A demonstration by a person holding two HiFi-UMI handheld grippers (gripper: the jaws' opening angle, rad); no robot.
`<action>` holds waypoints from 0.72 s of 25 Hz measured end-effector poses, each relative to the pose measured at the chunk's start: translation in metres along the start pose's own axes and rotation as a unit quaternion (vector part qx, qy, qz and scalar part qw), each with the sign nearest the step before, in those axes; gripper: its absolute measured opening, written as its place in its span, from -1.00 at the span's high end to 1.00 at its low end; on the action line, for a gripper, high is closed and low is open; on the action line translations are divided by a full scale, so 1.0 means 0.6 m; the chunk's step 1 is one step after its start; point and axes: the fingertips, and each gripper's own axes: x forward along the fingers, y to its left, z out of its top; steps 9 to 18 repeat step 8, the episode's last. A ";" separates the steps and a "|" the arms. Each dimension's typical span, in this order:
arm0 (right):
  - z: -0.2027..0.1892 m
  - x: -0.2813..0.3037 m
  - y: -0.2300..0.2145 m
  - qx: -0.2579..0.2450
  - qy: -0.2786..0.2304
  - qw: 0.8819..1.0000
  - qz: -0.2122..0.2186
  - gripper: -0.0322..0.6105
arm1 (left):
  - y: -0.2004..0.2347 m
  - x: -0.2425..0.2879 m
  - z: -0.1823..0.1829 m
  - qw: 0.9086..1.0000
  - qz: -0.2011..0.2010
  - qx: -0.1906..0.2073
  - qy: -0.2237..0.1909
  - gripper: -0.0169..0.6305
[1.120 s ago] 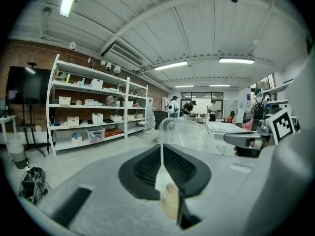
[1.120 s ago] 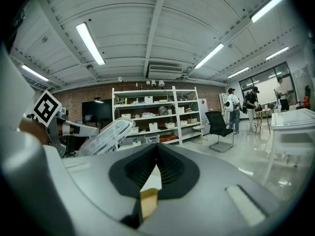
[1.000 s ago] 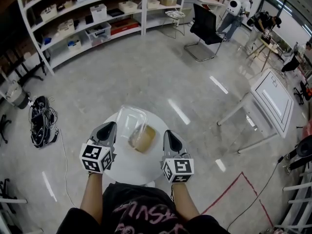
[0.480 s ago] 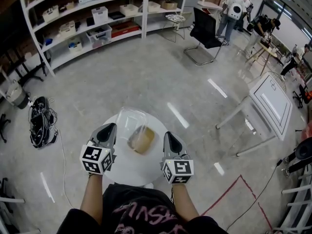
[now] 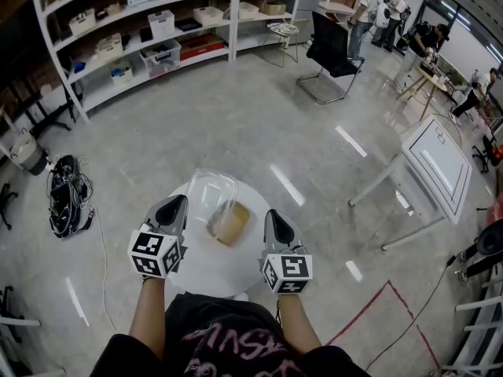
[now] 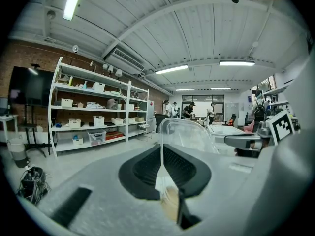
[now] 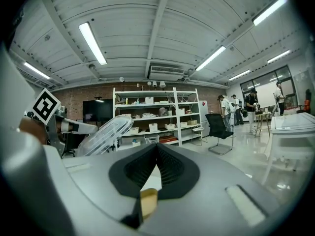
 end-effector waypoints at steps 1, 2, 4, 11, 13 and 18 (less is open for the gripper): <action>-0.001 -0.001 0.000 0.000 0.000 1.000 0.000 0.87 | 0.000 -0.001 -0.001 1.000 0.000 0.000 0.000 0.91; -0.001 -0.002 -0.001 0.000 0.000 1.000 0.001 0.87 | -0.002 0.000 -0.002 1.000 0.001 -0.001 0.000 0.91; -0.001 -0.002 -0.005 -0.001 -0.002 1.000 0.003 0.87 | -0.005 0.003 -0.004 1.000 0.001 -0.002 -0.001 0.91; 0.001 0.003 -0.009 -0.001 -0.004 1.000 0.004 0.87 | -0.005 0.009 -0.003 1.000 0.001 0.002 -0.001 0.91; 0.001 0.003 -0.009 -0.001 -0.004 1.000 0.004 0.87 | -0.005 0.009 -0.003 1.000 0.001 0.002 -0.001 0.91; 0.001 0.003 -0.009 -0.001 -0.004 1.000 0.004 0.87 | -0.005 0.009 -0.003 1.000 0.001 0.002 -0.001 0.91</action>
